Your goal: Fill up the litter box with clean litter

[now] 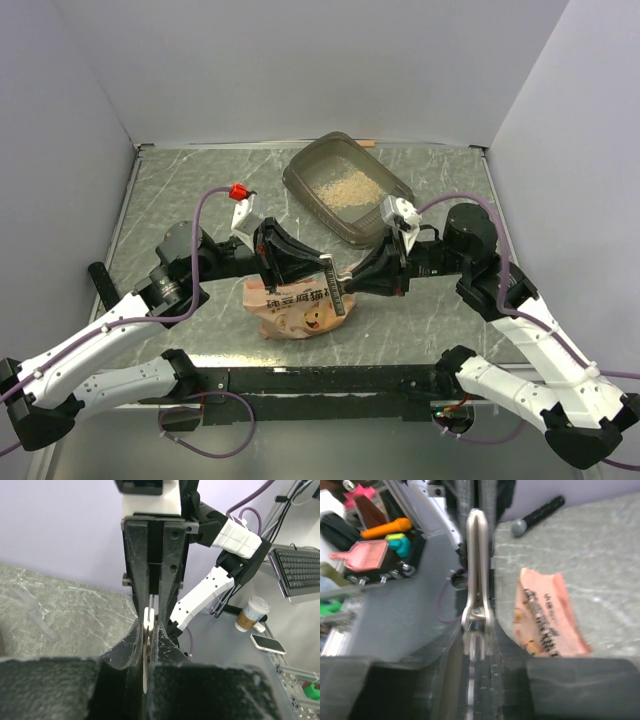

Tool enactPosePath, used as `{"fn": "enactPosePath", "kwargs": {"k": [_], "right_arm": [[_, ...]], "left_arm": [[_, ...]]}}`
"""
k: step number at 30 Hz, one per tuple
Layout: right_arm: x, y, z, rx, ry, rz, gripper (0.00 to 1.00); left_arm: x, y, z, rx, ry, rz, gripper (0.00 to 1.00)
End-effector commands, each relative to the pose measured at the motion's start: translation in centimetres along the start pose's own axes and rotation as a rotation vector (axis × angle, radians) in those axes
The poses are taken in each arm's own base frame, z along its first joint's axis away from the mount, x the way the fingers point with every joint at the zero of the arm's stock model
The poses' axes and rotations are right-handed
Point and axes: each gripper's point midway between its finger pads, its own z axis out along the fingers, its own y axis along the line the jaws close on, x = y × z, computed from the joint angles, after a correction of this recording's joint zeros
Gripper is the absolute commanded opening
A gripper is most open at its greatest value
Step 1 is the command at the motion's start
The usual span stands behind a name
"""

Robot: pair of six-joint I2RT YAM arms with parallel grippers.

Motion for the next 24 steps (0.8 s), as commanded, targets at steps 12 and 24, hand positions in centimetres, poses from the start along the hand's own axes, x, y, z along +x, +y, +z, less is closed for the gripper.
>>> {"fn": "enactPosePath", "kwargs": {"k": [12,24], "right_arm": [[-1.4,-1.6,-0.6,0.157,-0.021,-0.059,0.0],[-0.9,-5.3,-2.2,0.372,0.099,-0.086,0.0]], "left_arm": [[-1.7,0.2,-2.2,-0.111,-0.009,0.103,0.59],[8.4,9.6,-8.3,-0.557,0.354,0.2,0.53]]}}
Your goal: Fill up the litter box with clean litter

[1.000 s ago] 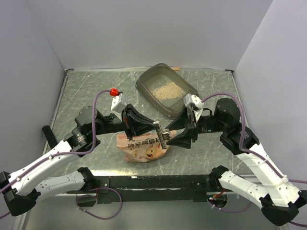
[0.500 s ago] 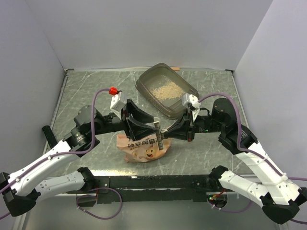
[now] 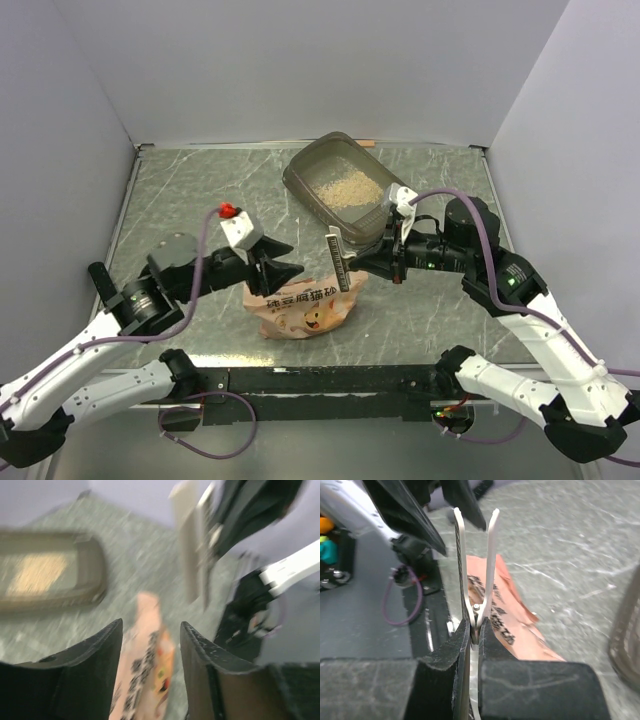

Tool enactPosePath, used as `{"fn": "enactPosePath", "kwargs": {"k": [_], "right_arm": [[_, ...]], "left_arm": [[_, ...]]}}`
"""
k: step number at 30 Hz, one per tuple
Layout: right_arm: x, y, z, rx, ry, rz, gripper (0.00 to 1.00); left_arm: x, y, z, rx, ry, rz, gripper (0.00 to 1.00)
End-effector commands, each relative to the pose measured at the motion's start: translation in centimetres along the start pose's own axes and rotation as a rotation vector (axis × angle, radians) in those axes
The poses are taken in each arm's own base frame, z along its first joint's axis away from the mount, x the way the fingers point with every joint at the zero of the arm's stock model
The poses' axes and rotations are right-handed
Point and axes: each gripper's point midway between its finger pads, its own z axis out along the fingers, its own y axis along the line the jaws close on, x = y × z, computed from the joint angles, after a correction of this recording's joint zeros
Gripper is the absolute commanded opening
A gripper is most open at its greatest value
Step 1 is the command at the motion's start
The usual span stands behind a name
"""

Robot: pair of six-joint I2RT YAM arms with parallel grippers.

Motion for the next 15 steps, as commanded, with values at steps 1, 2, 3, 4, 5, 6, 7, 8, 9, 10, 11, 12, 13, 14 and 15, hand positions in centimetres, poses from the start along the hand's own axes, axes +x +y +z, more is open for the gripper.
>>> {"fn": "enactPosePath", "kwargs": {"k": [1,2,3,4,5,6,7,8,9,10,11,12,13,14,15], "right_arm": [[-0.5,-1.5,-0.7,0.091,0.028,-0.06,0.0],[-0.4,-1.7,-0.7,0.101,0.039,-0.062,0.0],[-0.3,-1.9,-0.9,0.118,0.058,-0.061,0.0],[-0.2,-2.1,-1.0,0.127,0.068,-0.07,0.0],[-0.2,-2.2,-1.0,0.133,0.071,-0.072,0.0],[-0.2,-2.2,-1.1,0.134,0.076,-0.072,0.0],[-0.2,-2.2,-1.1,0.13,0.078,-0.076,0.0],[-0.1,-2.2,-1.1,0.132,0.079,-0.075,0.0],[0.0,-2.2,-1.1,0.127,0.084,-0.074,0.0],[0.2,-2.3,-1.0,0.126,0.089,-0.07,0.0],[0.5,-2.3,-0.9,0.124,0.096,-0.065,0.0],[0.8,-2.4,-0.8,0.124,0.105,-0.06,0.0],[0.9,-2.4,-0.8,0.122,0.108,-0.058,0.0],[1.0,-2.4,-0.7,0.12,0.112,-0.055,0.0],[1.2,-2.4,-0.6,0.118,0.117,-0.051,0.0]], "left_arm": [[7.0,4.0,0.0,-0.159,0.239,0.07,0.51],[7.5,4.1,0.1,-0.158,0.259,0.074,0.5],[8.4,4.0,0.2,-0.145,0.284,0.074,0.48],[9.3,4.1,0.3,-0.136,0.317,0.08,0.48],[10.0,4.0,0.4,-0.122,0.336,0.08,0.48],[10.5,3.7,0.5,-0.101,0.349,0.077,0.48],[10.9,3.6,0.6,-0.094,0.358,0.074,0.48],[11.5,3.8,0.6,-0.085,0.372,0.105,0.48],[11.9,3.9,0.6,-0.083,0.381,0.11,0.48],[12.2,3.8,0.6,-0.073,0.386,0.112,0.49],[12.8,3.8,0.6,-0.07,0.401,0.111,0.5],[13.2,3.9,0.5,-0.07,0.411,0.109,0.5],[13.7,3.9,0.5,-0.063,0.427,0.109,0.5],[14.3,3.8,0.3,-0.059,0.445,0.105,0.5],[14.8,3.8,0.2,-0.056,0.459,0.1,0.5]]}}
